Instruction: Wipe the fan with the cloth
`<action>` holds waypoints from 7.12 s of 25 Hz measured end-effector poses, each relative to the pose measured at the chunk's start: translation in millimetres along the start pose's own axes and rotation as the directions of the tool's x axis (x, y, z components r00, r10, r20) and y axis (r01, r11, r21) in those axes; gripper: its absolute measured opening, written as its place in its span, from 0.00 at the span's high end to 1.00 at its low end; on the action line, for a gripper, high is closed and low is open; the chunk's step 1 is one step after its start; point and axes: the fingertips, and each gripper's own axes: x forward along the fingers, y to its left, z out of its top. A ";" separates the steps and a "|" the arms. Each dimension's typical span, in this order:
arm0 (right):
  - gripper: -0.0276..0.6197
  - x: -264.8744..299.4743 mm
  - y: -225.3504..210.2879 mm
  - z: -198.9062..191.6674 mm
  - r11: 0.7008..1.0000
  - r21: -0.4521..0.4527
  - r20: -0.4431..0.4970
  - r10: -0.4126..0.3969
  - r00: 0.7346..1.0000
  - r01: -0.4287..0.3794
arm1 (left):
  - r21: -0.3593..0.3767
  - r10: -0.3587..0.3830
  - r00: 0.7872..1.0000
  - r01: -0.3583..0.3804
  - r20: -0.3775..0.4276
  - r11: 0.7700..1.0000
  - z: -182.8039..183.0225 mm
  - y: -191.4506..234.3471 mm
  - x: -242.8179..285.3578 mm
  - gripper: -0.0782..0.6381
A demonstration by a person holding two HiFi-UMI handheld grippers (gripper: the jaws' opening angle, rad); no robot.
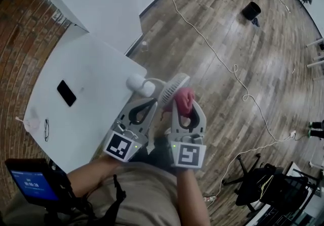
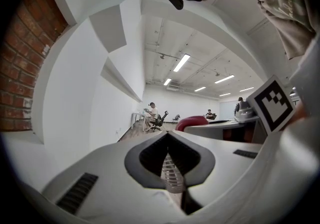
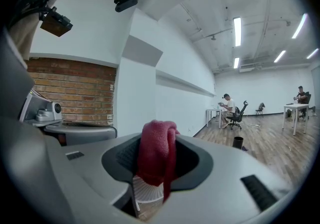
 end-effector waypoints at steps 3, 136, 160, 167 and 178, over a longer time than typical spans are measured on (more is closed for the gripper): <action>0.70 2.1 -7.3 2.2 1.000 0.003 0.009 0.002 1.000 -0.002 | 0.007 -0.003 1.000 0.003 0.011 1.000 1.9 -4.6 6.7 0.89; 0.70 6.0 -31.4 -140.4 0.992 0.099 -0.275 -0.051 0.960 0.081 | -0.079 0.073 0.996 -0.078 -0.059 0.994 -20.2 2.0 -25.4 0.89; 0.70 -20.4 -3.2 -117.3 0.982 0.150 -0.186 -0.084 0.979 0.113 | -0.111 -0.037 0.997 0.028 -0.075 0.993 -31.2 -14.0 -37.9 0.89; 0.70 -23.0 4.6 -104.0 0.979 0.160 -0.174 -0.097 0.980 0.125 | -0.099 -0.069 0.997 0.064 -0.047 0.993 -23.3 -9.9 -36.8 0.89; 0.70 -23.9 32.9 -81.6 0.968 0.225 -0.136 -0.082 0.987 0.111 | -0.028 -0.142 0.989 0.140 -0.051 0.990 -22.9 -14.0 -25.6 0.89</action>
